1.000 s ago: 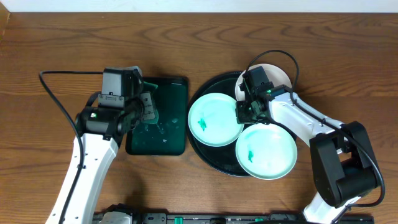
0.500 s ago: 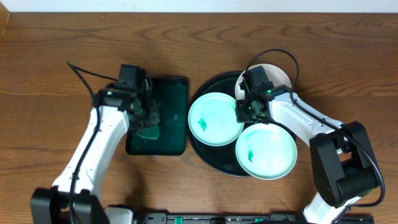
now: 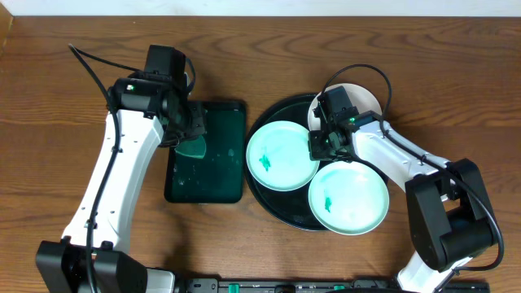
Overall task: Clean dirty plates on tray and stack at the side
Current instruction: 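Lift the sponge with the left gripper and move it onto the mint plate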
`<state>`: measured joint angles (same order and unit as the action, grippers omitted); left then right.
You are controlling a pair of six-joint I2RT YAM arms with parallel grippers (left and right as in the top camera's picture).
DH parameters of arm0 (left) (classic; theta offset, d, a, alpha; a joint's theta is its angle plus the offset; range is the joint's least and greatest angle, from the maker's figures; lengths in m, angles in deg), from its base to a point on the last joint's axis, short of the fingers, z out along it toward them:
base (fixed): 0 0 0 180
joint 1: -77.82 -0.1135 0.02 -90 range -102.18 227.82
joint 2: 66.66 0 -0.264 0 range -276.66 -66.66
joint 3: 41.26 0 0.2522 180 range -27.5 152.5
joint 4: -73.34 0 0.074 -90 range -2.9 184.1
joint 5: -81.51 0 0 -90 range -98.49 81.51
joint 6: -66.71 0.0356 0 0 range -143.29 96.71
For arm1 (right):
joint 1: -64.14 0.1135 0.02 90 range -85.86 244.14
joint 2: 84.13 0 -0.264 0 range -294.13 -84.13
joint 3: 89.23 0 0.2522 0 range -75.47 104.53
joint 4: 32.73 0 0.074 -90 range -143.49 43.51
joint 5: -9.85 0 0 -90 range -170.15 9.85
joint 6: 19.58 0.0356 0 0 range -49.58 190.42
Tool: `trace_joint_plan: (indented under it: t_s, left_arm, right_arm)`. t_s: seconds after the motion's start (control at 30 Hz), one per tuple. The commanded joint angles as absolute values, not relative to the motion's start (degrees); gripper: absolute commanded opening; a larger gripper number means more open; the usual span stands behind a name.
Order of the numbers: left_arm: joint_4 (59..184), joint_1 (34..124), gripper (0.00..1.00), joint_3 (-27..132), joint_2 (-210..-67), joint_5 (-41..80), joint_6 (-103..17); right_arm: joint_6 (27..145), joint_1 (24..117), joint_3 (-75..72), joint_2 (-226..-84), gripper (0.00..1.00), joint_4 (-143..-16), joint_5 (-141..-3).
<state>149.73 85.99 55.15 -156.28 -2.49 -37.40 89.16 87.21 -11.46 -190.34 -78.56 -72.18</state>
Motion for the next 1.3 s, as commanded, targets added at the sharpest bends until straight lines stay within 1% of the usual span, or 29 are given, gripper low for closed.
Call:
trace_joint_plan:
  t_s: [0.0,0.13,0.37,0.67,0.87,1.07,1.27]
  left_arm:
    - [148.68,86.86,0.07,54.03,-156.59,-3.23,-38.41]
    - [148.01,87.08,0.07,54.06,-156.50,-3.21,-38.43]
    - [142.94,87.30,0.07,54.06,-156.50,-3.21,-39.28]
    - [142.32,88.35,0.07,54.03,-156.52,-3.19,-40.88]
    - [140.25,92.87,0.07,54.03,-156.57,-3.21,-41.53]
    - [139.31,98.38,0.07,54.03,-156.98,-3.19,-47.15]
    - [137.73,103.80,0.07,53.97,-160.85,-3.19,-50.80]
  right_arm:
    - [89.73,87.49,-11.75,-189.44,0.01,-78.56,-71.72]
    - [89.71,87.49,-11.75,-189.44,0.01,-78.56,-71.72]
    - [90.21,87.49,-11.75,-189.47,0.01,-78.78,-71.70]
    - [91.43,87.49,-11.75,-189.47,0.02,-78.85,-70.67]
    - [91.45,87.49,-11.86,-189.47,0.01,-79.04,-70.72]
    - [93.14,87.49,-11.88,-189.47,0.01,-79.00,-70.72]
    - [93.12,87.49,-11.90,-189.47,0.02,-79.04,-70.72]
